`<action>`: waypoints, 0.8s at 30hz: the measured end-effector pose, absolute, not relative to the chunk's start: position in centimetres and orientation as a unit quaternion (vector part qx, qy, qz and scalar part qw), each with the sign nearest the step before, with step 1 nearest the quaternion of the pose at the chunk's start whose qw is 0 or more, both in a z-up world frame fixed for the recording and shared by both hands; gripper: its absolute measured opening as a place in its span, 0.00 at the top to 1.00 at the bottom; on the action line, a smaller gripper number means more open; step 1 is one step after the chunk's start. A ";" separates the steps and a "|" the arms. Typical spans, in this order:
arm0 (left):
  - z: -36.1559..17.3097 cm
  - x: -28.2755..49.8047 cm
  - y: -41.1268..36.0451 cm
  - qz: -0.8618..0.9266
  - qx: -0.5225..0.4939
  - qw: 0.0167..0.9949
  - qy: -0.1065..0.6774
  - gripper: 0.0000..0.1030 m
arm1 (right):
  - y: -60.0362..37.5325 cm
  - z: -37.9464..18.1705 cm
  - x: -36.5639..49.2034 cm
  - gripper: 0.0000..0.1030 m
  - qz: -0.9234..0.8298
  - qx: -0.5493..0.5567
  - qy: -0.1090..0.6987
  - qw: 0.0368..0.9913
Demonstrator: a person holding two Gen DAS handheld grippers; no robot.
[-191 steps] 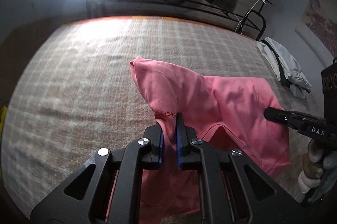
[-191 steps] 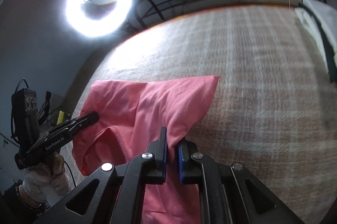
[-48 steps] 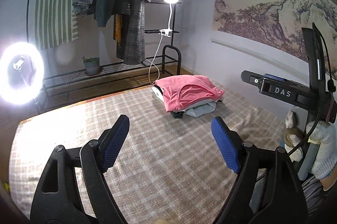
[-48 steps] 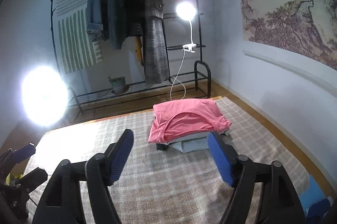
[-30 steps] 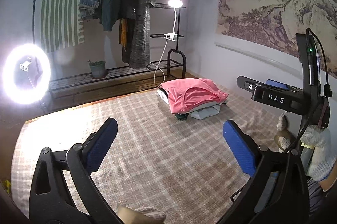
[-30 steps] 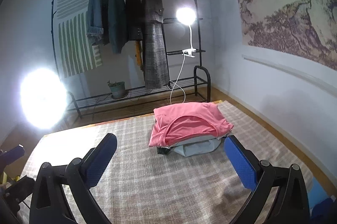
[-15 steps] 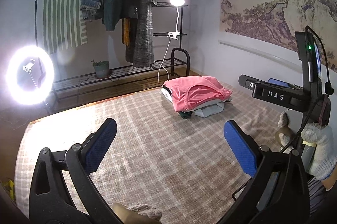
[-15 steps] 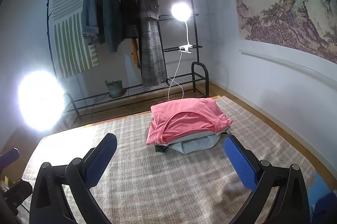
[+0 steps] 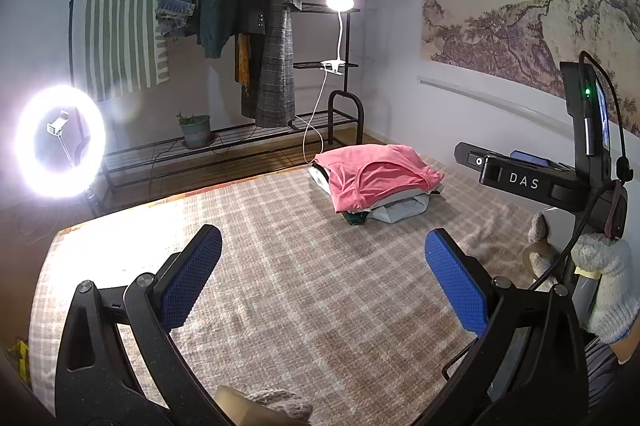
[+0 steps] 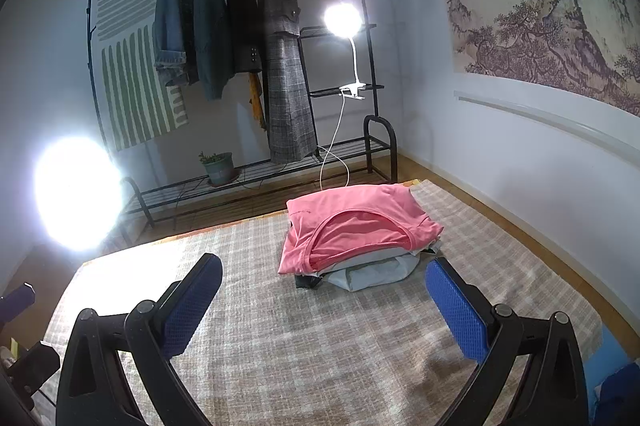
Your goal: Fold small clothes
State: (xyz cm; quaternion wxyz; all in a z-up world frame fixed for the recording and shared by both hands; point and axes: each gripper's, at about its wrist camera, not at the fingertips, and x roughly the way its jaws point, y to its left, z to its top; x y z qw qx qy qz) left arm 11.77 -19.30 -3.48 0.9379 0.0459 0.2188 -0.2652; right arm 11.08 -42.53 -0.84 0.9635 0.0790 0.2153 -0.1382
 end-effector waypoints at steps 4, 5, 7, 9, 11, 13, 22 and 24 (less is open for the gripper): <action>-3.5 11.8 -19.3 -0.264 0.046 0.938 0.218 0.00 | -42.5 -0.9 11.0 0.00 -0.138 0.082 0.215 0.963; -3.5 11.8 -19.3 -0.264 0.046 0.938 0.219 0.00 | -42.6 -1.0 11.1 0.00 -0.138 0.082 0.216 0.963; -3.5 11.7 -19.3 -0.265 0.046 0.938 0.219 0.00 | -42.5 -1.0 11.1 0.00 -0.138 0.082 0.216 0.963; -3.5 11.7 -19.3 -0.264 0.046 0.938 0.218 0.00 | -42.5 -0.9 11.0 0.00 -0.139 0.082 0.215 0.963; -3.5 11.7 -19.3 -0.265 0.046 0.938 0.218 0.00 | -42.5 -0.9 11.1 0.00 -0.138 0.082 0.216 0.963; -3.5 11.7 -19.3 -0.265 0.046 0.938 0.219 0.00 | -42.5 -0.9 11.0 0.00 -0.139 0.082 0.216 0.963; -3.4 11.6 -19.3 -0.266 0.045 0.937 0.220 0.00 | -42.5 -1.0 11.1 0.00 -0.138 0.083 0.216 0.963; -3.4 11.5 -19.3 -0.266 0.045 0.937 0.220 0.00 | -42.5 -1.0 11.1 0.00 -0.138 0.083 0.216 0.963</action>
